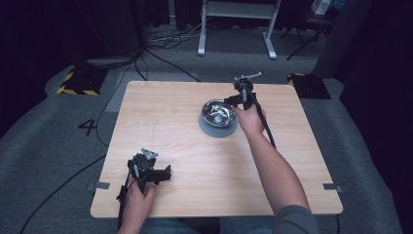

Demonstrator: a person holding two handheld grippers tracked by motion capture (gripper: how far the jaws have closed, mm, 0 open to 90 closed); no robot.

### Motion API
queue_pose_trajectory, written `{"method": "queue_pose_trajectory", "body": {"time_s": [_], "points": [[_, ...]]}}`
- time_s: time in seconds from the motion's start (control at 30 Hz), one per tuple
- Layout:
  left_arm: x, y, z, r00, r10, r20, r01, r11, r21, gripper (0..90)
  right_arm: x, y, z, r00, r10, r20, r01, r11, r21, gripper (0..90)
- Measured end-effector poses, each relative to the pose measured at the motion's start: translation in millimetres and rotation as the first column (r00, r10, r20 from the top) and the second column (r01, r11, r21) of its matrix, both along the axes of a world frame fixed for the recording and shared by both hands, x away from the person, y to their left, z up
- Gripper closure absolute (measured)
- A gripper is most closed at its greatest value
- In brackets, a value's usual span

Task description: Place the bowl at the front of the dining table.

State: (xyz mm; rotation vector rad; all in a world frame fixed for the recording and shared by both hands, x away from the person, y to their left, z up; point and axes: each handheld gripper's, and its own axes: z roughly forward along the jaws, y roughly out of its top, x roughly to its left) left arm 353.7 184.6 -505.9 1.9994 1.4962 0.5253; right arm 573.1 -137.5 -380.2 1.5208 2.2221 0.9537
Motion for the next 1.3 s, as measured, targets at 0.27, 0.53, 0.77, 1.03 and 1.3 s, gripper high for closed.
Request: {"method": "queue_pose_trajectory", "body": {"time_s": [0.27,0.53,0.77,1.03,1.3], "points": [[0.0,0.0,0.0,1.0,0.0,0.0,0.0,1.0,0.0,0.3,-24.8,-4.3,21.3,0.9969,0.071,0.035,-0.072,0.997,0.02,51.6],[0.0,0.1,0.1,1.0,-0.001,-0.001,0.001,1.0,0.0,0.3,-53.4,-15.2,37.8,0.9895,0.129,0.065,-0.131,0.991,0.037,50.8],[0.0,0.1,0.1,1.0,-0.001,-0.001,0.001,1.0,0.0,0.3,-78.2,-26.0,47.6,0.9833,0.161,0.085,-0.166,0.985,0.051,50.3],[0.2,-0.2,0.0,1.0,0.001,0.0,-0.001,1.0,-0.002,0.2,-100.2,-38.0,50.2,0.9791,0.176,0.103,-0.183,0.981,0.063,49.2],[0.2,-0.5,-0.2,1.0,0.003,0.001,-0.003,1.0,-0.003,0.2,-131.5,-67.8,44.7,0.9805,0.156,0.119,-0.162,0.986,0.042,47.8]]}}
